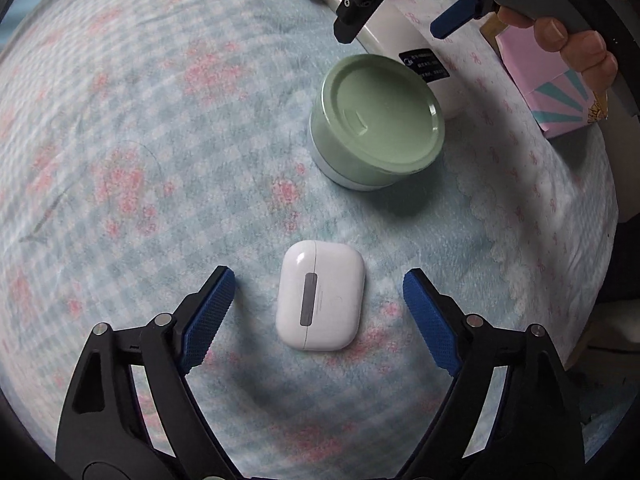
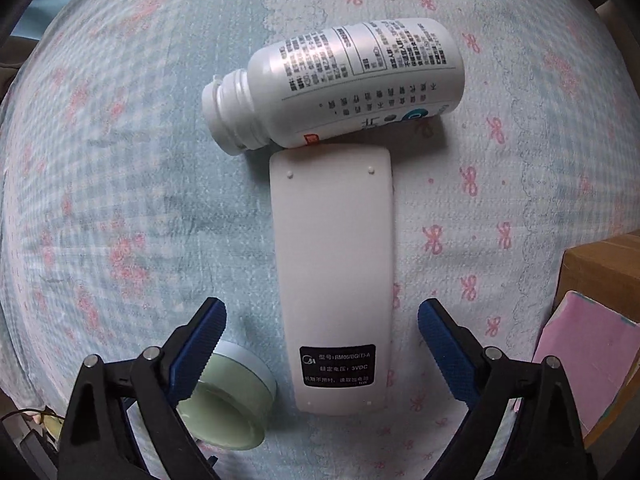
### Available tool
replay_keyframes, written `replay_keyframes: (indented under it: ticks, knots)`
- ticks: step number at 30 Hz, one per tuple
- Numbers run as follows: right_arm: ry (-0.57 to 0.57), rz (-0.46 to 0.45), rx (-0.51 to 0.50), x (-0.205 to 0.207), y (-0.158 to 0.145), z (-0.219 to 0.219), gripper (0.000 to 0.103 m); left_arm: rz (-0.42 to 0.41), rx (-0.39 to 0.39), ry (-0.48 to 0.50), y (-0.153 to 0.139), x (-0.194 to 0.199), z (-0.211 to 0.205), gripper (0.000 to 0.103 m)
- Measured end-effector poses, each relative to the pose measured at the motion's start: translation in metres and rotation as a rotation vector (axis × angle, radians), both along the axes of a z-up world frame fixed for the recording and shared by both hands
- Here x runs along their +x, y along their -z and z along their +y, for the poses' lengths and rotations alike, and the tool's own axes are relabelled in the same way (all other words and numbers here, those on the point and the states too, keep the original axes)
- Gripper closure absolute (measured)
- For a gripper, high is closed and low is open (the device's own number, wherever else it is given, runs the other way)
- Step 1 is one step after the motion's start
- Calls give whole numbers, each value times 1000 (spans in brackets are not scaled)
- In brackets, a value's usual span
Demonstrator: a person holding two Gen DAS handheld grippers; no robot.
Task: Organize rigid objects
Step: 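Approach the white earbud case with the left tool while the right tool approaches the white remote, then grasp the white earbud case with the left tool while the right tool grasps the white remote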
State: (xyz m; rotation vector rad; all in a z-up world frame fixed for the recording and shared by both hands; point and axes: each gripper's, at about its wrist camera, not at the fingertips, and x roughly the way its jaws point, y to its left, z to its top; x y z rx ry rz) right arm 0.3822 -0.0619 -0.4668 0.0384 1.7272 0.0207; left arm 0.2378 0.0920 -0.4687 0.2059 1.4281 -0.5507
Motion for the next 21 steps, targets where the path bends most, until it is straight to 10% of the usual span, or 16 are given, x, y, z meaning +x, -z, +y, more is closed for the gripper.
replay_keyframes:
  ticks: [21]
  knots:
    - [-59, 21, -77, 22, 21, 18, 49, -41, 99, 80, 4, 6, 0, 63]
